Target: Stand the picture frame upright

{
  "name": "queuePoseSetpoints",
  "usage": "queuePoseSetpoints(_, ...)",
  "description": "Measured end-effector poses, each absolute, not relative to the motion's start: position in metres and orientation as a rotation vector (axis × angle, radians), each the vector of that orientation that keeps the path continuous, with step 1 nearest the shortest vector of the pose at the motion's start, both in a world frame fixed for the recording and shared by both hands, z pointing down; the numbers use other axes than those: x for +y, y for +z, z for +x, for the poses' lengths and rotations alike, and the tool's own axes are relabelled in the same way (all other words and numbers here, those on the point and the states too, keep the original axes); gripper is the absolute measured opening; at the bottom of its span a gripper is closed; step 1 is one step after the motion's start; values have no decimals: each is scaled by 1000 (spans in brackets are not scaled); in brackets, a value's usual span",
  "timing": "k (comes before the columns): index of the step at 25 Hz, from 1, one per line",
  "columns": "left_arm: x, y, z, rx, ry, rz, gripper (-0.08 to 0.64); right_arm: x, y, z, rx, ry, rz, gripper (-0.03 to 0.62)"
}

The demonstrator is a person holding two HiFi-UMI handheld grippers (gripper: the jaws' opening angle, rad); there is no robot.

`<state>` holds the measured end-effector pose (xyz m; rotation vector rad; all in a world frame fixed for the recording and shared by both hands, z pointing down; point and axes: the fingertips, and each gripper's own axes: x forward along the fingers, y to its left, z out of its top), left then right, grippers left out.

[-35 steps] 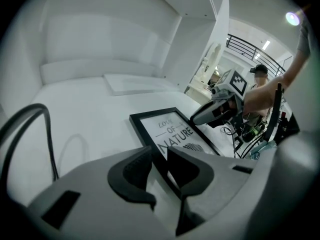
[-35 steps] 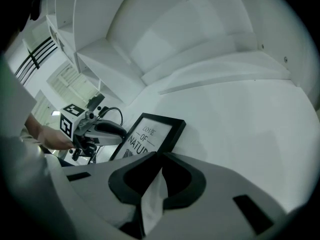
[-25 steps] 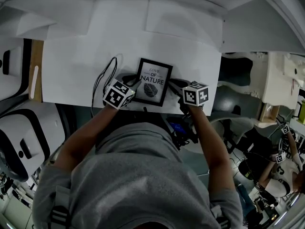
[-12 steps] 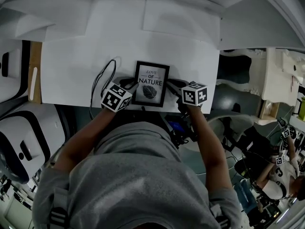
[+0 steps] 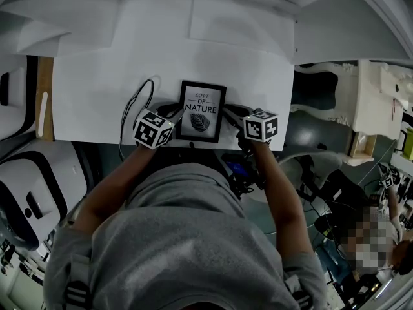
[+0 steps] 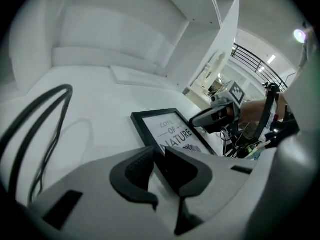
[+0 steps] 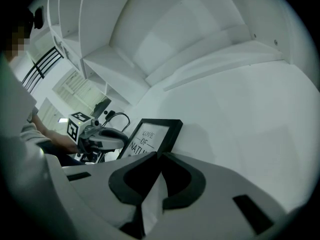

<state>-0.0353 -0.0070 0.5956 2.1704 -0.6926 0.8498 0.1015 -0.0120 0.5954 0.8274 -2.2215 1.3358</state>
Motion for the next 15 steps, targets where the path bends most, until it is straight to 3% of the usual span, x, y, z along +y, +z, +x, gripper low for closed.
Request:
queuePoseSetpoints(5, -13, 595, -33, -712, 799, 2162, 75, -16, 594, 100, -2230, 1326, 845, 51)
queuePoseSetpoints(15, -25, 603, -28, -787, 846, 2158, 150, -16, 595, 97, -2205, 1276, 851, 86)
